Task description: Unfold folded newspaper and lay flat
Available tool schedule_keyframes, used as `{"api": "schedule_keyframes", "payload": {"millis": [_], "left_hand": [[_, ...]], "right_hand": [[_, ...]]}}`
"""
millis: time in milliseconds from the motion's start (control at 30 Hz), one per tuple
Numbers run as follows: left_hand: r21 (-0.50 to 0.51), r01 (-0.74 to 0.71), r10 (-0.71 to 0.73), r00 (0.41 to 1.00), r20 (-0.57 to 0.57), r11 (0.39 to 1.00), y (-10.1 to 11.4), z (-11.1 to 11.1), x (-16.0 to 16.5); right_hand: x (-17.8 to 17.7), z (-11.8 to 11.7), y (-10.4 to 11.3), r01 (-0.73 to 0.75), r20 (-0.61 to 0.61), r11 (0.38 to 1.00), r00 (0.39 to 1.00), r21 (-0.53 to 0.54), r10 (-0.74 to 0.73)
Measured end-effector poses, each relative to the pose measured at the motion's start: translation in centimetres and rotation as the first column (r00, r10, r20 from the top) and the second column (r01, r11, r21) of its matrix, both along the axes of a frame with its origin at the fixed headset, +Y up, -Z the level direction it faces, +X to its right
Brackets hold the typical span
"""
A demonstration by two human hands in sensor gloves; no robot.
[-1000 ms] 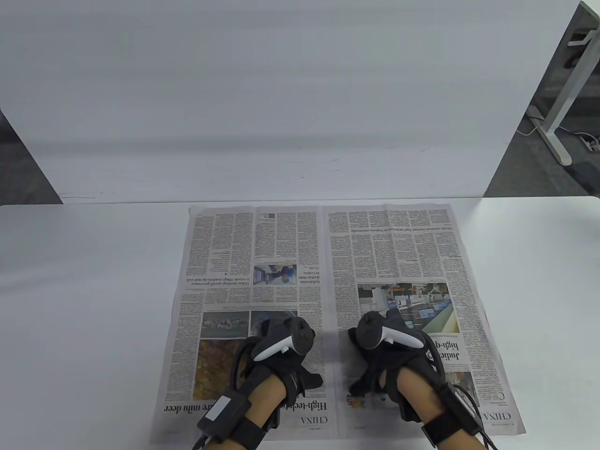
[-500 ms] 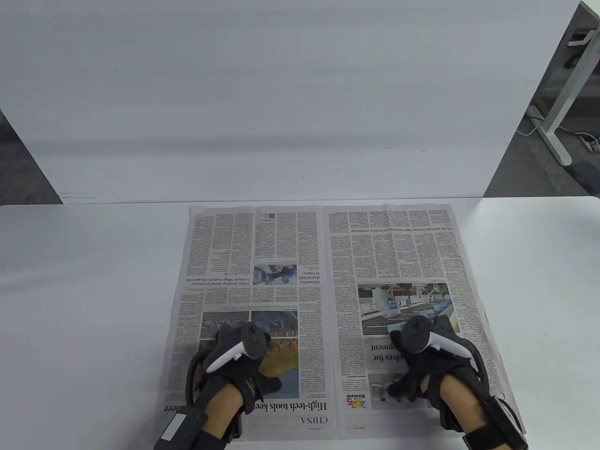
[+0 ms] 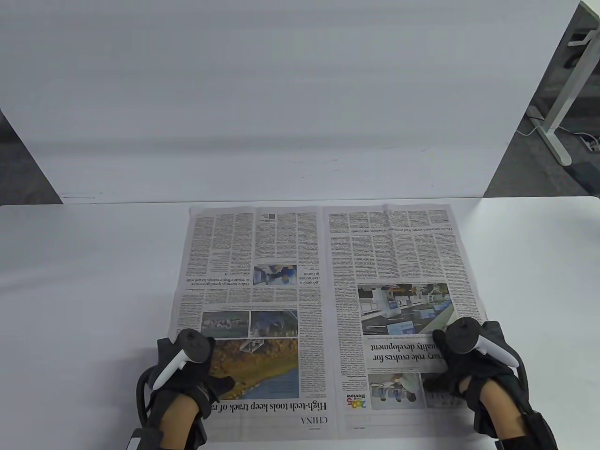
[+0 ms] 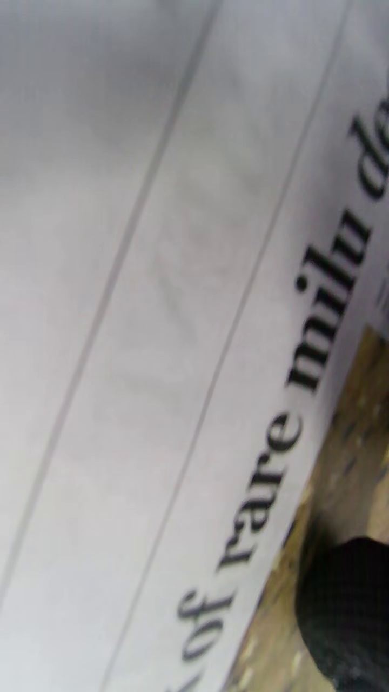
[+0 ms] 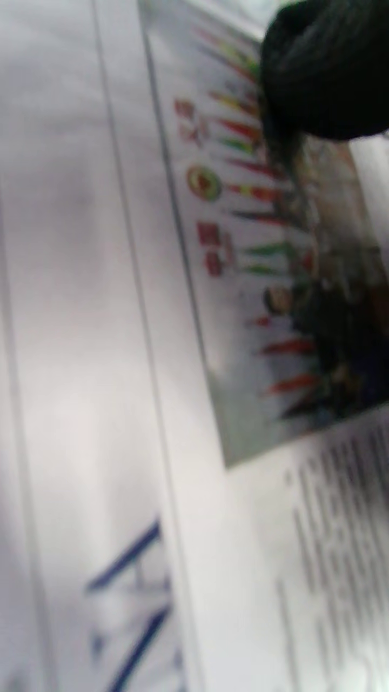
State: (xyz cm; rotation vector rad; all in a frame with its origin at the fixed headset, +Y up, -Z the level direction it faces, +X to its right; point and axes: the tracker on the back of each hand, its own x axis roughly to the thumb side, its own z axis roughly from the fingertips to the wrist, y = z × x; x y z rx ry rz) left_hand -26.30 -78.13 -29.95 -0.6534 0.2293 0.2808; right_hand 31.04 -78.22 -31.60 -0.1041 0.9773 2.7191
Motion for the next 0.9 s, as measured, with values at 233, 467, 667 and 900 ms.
{"api": "schedule_keyframes", "payload": {"millis": [233,467,667,900], "left_hand": [[-0.008,-0.008,0.007,0.998,-0.055,1.000,0.0,0.1,-1.4],[-0.002,-0.018,0.017,0.997,-0.075,1.000,0.0,0.3,-2.0],[0.004,0.000,0.000,0.999,-0.051,1.000,0.2,0.1,-2.1],[0.176,-0.108,0.133,0.982,-0.136,0.978,2.6,0.4,-2.9]], "right_hand": [[2.8,0.6,-0.1,0.014,0.084,1.000,0.996,0.007,-0.014],[3.4,0.7,-0.1,0.019,0.100,0.999,0.995,0.027,-0.022],[3.4,0.7,-0.1,0.027,0.099,0.999,0.995,0.044,-0.032],[3.9,0.7,2.0,0.157,0.210,0.965,0.957,0.210,-0.201]]}}
